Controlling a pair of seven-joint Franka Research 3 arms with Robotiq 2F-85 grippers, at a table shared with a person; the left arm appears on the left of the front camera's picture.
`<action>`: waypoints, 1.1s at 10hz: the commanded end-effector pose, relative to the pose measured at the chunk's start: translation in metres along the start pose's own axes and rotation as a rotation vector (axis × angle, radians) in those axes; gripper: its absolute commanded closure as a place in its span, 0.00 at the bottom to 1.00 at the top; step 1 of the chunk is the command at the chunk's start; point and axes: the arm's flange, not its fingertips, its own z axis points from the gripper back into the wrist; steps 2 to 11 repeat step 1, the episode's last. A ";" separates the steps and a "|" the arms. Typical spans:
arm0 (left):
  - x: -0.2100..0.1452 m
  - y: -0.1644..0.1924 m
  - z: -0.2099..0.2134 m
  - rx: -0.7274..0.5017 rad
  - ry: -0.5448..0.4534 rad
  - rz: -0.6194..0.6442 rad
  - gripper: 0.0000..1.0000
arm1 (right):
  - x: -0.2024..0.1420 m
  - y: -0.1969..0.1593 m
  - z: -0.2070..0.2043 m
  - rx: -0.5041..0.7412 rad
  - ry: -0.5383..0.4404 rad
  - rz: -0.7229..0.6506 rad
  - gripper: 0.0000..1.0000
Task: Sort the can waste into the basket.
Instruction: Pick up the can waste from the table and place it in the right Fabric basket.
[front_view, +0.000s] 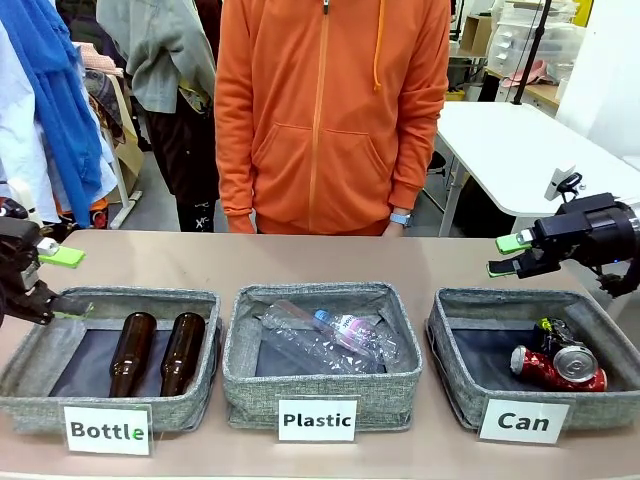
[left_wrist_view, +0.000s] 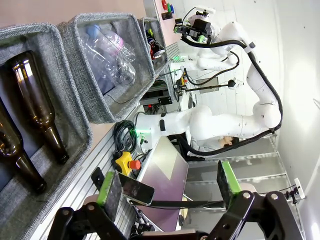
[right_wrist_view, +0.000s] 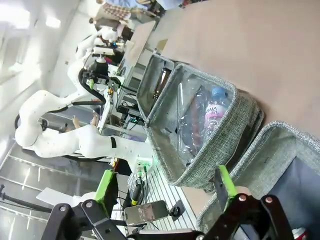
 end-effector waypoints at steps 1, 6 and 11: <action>-0.001 -0.003 0.002 0.009 0.002 0.011 0.00 | -0.002 0.000 0.002 0.004 0.014 0.024 0.00; -0.001 -0.003 0.002 0.009 0.002 0.011 0.00 | -0.002 0.000 0.002 0.004 0.014 0.024 0.00; -0.001 -0.003 0.002 0.009 0.002 0.011 0.00 | -0.002 0.000 0.002 0.004 0.014 0.024 0.00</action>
